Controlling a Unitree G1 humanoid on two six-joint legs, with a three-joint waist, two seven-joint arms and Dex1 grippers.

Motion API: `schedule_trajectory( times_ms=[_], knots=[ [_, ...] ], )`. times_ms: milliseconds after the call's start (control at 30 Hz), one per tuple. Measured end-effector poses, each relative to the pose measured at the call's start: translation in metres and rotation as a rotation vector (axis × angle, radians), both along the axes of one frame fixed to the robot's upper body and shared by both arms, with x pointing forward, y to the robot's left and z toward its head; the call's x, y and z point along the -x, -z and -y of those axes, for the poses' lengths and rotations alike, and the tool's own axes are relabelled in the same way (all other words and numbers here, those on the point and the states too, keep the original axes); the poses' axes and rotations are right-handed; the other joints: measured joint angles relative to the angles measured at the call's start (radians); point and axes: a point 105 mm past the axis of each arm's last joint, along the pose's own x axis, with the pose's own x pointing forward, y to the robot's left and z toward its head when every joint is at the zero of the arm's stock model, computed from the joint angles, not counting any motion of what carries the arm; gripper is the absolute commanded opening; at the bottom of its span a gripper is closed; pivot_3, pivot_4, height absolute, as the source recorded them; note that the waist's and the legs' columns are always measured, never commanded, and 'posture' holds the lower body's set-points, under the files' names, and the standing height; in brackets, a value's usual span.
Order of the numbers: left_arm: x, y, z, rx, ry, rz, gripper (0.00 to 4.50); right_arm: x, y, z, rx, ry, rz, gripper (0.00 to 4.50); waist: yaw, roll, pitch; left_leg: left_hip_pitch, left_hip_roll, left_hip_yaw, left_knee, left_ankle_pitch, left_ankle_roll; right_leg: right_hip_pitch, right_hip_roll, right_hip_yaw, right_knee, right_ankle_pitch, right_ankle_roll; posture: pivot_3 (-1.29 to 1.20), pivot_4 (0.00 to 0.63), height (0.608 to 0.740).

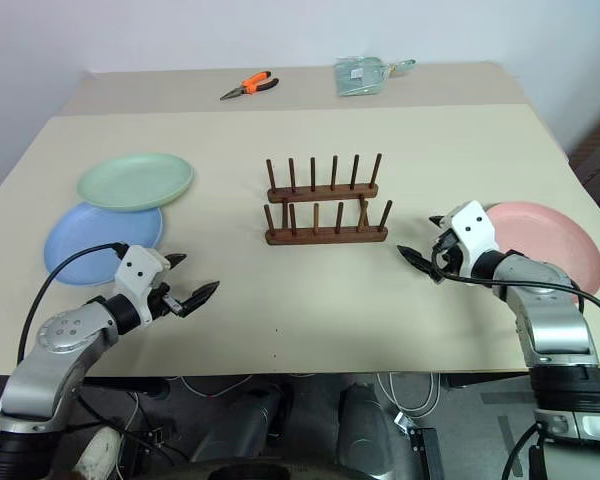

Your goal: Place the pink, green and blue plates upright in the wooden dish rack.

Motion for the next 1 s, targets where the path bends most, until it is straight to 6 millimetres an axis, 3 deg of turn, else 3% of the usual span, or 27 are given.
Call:
schedule_trajectory(
  times_ms=[233,367,533,700,800,900,1000],
  knots=[
    [-0.01,0.0,0.002,0.012,0.034,0.0,4.5,0.0,0.0,-0.009,-0.026,0.011,0.003,4.47,0.015,0.0,0.0,-0.001,0.0,0.001,0.0,0.0,0.0,-0.001,0.0,0.0,0.0,0.0,0.0,0.0,0.15,0.739],
    [-0.029,-0.006,0.011,0.005,0.1,0.016,4.5,0.001,0.002,-0.015,-0.032,0.012,-0.005,4.47,0.019,0.0,0.0,-0.001,0.0,0.001,0.0,0.0,0.0,-0.001,0.0,0.0,0.0,0.0,0.0,0.0,0.15,0.739],
    [-0.055,-0.01,0.041,0.016,0.232,0.023,4.5,0.004,0.008,-0.026,-0.048,0.022,0.0,4.47,0.017,0.0,0.0,-0.001,0.0,0.001,0.0,0.0,0.0,-0.002,0.001,0.0,-0.001,0.002,0.004,0.0,0.15,0.739],
    [-0.076,-0.003,0.091,0.012,0.443,-0.037,4.5,0.008,0.004,-0.029,-0.05,0.037,0.031,4.47,0.016,-0.001,0.0,-0.002,0.0,0.001,0.001,0.0,0.001,-0.001,0.001,0.0,-0.001,0.003,0.005,0.0,0.15,0.739],
    [-0.086,-0.003,0.102,-0.001,0.497,-0.035,4.5,0.012,0.001,-0.029,-0.051,0.06,0.058,4.47,0.013,-0.001,0.0,-0.002,0.0,0.002,0.001,0.0,0.001,-0.002,0.001,0.0,-0.001,0.003,0.005,0.0,0.15,0.739],
    [-0.094,-0.001,0.107,-0.006,0.51,-0.027,3.6,0.016,0.003,-0.029,-0.046,0.073,0.058,4.5,0.016,-0.001,-0.001,-0.001,0.0,0.001,0.003,0.0,0.001,-0.001,0.001,0.0,-0.001,0.004,0.007,0.0,0.15,0.739],
    [-0.097,-0.001,0.109,-0.003,0.516,-0.016,2.14,0.017,0.002,-0.03,-0.044,0.08,0.061,4.5,0.014,-0.001,-0.001,-0.001,0.0,0.002,0.004,0.0,0.001,0.0,0.001,0.0,-0.001,0.005,0.007,0.0,0.15,0.739]
  ],
)
